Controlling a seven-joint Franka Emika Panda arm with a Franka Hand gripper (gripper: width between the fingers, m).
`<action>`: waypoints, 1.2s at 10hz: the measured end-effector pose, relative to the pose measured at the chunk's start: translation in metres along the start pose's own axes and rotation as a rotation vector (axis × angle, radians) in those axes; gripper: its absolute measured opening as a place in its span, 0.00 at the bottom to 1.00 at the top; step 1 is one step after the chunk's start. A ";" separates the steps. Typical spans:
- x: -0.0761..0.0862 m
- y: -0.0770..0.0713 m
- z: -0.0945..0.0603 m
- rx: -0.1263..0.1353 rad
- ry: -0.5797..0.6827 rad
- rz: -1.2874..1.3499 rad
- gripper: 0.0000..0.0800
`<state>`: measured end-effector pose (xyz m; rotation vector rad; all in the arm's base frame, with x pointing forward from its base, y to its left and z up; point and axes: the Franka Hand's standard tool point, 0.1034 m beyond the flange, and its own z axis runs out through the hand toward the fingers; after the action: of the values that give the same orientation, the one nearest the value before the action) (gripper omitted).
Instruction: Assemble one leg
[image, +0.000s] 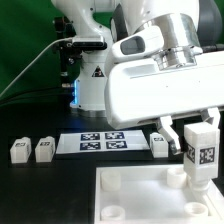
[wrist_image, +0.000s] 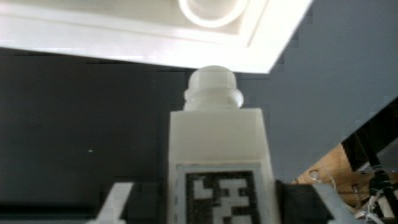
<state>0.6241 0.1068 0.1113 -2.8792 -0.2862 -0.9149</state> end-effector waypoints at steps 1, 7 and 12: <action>-0.007 -0.001 0.004 0.002 -0.010 0.002 0.36; -0.027 -0.001 0.015 0.004 -0.022 0.005 0.36; -0.039 -0.007 0.024 0.005 -0.027 0.021 0.36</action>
Offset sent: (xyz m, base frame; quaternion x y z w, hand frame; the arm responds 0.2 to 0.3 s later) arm -0.0096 -0.0058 -0.0120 0.0010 0.0160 -0.0026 0.9999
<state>0.6045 0.1115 0.0693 -2.8860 -0.2604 -0.8715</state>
